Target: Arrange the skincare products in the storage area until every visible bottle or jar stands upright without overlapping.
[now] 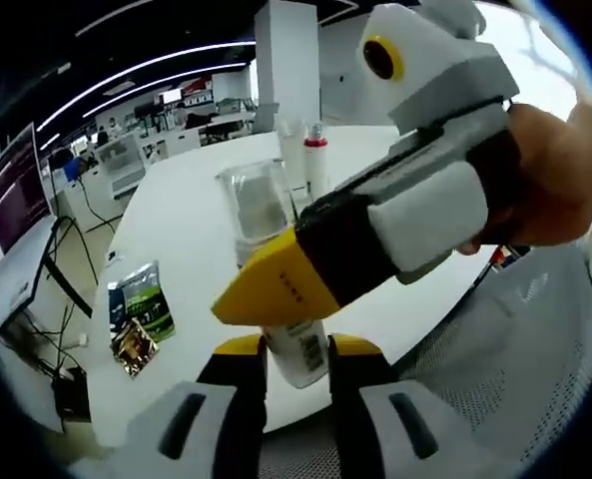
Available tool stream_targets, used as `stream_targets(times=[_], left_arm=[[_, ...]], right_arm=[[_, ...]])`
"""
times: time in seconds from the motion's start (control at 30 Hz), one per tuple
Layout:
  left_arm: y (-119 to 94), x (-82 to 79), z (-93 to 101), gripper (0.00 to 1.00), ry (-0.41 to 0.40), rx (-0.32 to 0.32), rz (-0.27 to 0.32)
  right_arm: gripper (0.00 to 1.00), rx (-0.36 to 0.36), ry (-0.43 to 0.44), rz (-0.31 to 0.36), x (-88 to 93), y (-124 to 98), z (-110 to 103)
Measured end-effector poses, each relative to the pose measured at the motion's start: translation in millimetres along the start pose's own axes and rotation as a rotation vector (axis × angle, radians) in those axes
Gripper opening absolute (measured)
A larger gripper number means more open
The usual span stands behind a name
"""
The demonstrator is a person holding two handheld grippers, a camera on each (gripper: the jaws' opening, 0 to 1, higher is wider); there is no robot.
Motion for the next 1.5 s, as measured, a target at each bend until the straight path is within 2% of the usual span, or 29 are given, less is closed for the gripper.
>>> stream_targets(times=[0.1,0.17,0.27,0.3,0.37,0.4,0.47,0.57,0.67,0.8,0.9,0.93,0.97,1.07,1.17,1.23,1.3,1.37,1.4,1.43,1.5], left_arm=[[1,-3.3,-1.1,0.20,0.036,-0.009,0.023],[2,-4.9,1.3,0.21,0.088,-0.005,0.037],[2,-4.6,5.4,0.22,0.071,0.030,0.036],[2,-5.9,6.3,0.22,0.065,0.040,0.043],[1,-7.3,9.1,0.22,0.076,0.052,0.056],[-1,-8.4,10.3,0.23,0.088,0.057,0.065],[-2,-9.3,15.1,0.22,0.104,0.081,0.078],[-4,-10.3,16.6,0.21,0.160,0.082,0.090],[-5,-10.4,14.5,0.20,0.129,0.077,0.086],[-5,-5.6,8.9,0.19,0.089,0.045,0.048],[-2,-1.3,3.3,0.18,0.060,0.016,0.013],[-2,-0.3,2.4,0.18,0.053,0.011,0.005],[-1,1.7,0.2,0.18,0.048,-0.003,-0.009],[1,6.6,0.6,0.17,0.077,-0.018,-0.043],[2,9.8,1.6,0.17,0.104,-0.020,-0.067],[1,9.3,-0.7,0.17,0.093,-0.028,-0.064],[0,7.6,-2.4,0.18,0.084,-0.033,-0.050],[2,3.4,0.0,0.19,0.101,-0.011,-0.014],[3,3.0,2.0,0.19,0.119,-0.004,-0.007],[5,1.3,6.8,0.19,0.159,0.019,0.009],[2,1.7,12.6,0.19,0.165,0.045,0.011]], right_arm=[[0.19,-0.043,-0.012,-0.005,-3.0,-2,7],[0.18,-0.103,-0.049,-0.021,-2.7,-4,5],[0.18,-0.211,-0.112,-0.045,0.6,-7,-1],[0.18,-0.234,-0.158,-0.040,0.6,-9,-1],[0.18,-0.288,-0.194,-0.031,0.2,-13,-4],[0.18,-0.360,-0.181,-0.021,-0.2,-17,-10],[0.18,-0.424,-0.180,-0.031,1.1,-22,-8],[0.18,-0.475,-0.165,-0.028,2.2,-27,-4],[0.19,-0.480,-0.159,-0.014,2.3,-28,-3],[0.20,-0.436,-0.160,0.025,2.8,-21,-9],[0.21,-0.342,-0.015,0.055,4.6,-11,-6],[0.22,-0.327,0.004,0.054,5.2,-11,-5],[0.21,-0.269,0.089,0.048,7.9,-8,-1],[0.24,-0.153,0.249,0.052,15.7,-5,4],[0.23,-0.041,0.302,0.029,20.8,-3,8],[0.22,-0.036,0.268,0.065,15.0,-1,3],[0.18,-0.019,0.198,0.051,12.0,-1,6],[0.17,-0.076,0.191,0.032,9.1,-2,7],[0.17,-0.103,0.151,-0.002,11.5,-6,9],[0.17,-0.108,0.135,-0.009,11.8,-7,10],[0.17,-0.194,0.029,-0.038,13.9,-12,5]])
Point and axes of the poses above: the point that each gripper's makers call its tool centre point, and the gripper's own axes: y roughly forward along the fingers, z roughly to its right, x roughly out of its underside, the point moved 3 cm from there along -y, roughly backward along the fingers, and after that the axes turned 2 degrees about -z, right-handed, at the moved point
